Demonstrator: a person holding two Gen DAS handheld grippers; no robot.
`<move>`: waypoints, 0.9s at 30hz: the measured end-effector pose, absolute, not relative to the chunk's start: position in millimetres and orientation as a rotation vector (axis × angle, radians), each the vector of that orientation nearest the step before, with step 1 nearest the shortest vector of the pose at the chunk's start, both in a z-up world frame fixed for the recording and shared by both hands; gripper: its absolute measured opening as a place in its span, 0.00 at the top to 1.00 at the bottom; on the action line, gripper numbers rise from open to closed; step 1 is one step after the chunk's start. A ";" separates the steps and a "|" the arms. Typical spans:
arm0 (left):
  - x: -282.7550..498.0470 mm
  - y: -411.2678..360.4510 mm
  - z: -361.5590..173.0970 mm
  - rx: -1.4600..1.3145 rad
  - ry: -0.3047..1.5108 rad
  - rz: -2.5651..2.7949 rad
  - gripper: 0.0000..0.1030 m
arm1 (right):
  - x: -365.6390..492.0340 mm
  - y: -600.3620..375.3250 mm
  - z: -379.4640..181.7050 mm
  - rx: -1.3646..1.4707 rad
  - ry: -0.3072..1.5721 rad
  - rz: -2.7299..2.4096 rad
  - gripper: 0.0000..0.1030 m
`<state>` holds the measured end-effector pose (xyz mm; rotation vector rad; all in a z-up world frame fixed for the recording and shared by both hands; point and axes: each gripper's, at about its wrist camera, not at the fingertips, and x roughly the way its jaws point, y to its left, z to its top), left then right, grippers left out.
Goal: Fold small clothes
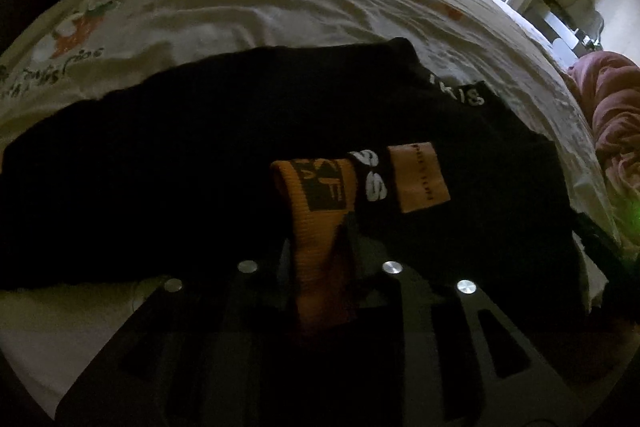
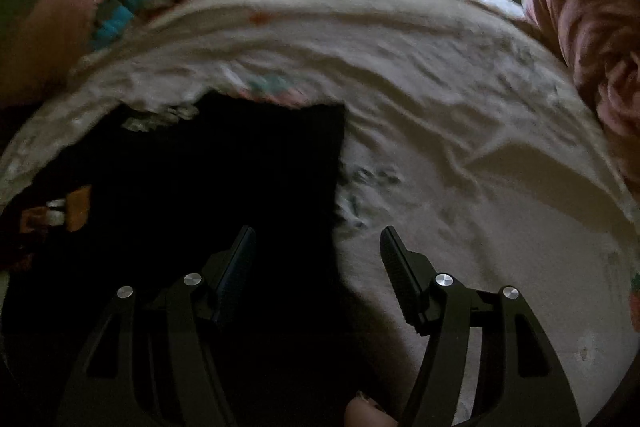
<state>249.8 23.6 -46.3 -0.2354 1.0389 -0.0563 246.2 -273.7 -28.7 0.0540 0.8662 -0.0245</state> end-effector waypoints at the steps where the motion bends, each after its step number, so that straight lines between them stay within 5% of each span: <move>1: 249.8 25.4 -46.0 -0.235 1.037 -0.053 0.80 | 242.9 -268.2 -25.6 0.048 0.848 0.006 0.39; 15: 230.7 37.4 -37.0 -0.199 1.017 -0.011 0.65 | 243.7 -234.2 -49.8 -0.045 0.987 0.083 0.39; 19: 222.0 41.5 -28.8 -0.198 0.994 -0.005 0.55 | 228.7 -231.7 -37.2 -0.017 0.942 0.093 0.20; 27: 199.6 52.1 -12.5 -0.191 0.944 0.028 0.26 | 205.4 -211.1 -8.9 0.005 0.843 0.153 0.07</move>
